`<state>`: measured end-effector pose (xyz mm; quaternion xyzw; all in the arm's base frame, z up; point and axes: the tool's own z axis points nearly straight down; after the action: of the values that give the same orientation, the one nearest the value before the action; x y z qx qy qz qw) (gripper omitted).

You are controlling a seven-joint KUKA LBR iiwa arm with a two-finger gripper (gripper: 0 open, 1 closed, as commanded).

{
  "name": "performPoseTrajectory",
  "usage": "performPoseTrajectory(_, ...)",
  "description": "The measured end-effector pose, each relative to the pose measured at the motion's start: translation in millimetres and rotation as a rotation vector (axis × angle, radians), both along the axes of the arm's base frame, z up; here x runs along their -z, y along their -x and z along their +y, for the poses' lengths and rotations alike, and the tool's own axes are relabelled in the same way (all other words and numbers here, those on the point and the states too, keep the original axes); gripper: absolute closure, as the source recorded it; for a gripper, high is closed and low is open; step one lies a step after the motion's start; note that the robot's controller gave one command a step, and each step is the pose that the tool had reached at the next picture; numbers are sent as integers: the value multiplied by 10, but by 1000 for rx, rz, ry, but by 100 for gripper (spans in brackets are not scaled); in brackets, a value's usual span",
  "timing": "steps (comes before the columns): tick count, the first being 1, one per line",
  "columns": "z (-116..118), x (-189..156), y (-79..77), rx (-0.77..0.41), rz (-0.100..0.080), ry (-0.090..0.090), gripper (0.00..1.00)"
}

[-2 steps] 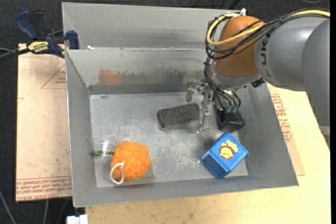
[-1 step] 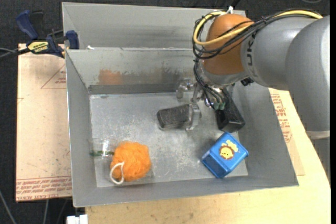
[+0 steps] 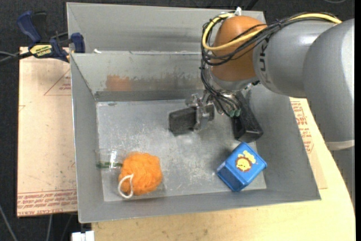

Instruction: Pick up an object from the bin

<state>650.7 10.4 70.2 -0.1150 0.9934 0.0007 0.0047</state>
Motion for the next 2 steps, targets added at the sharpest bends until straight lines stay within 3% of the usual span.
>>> performPoseTrajectory(1,0,0,0,0,0,0,100)
performPoseTrajectory(2,36,-1164,89,-4,-4,-1,100)
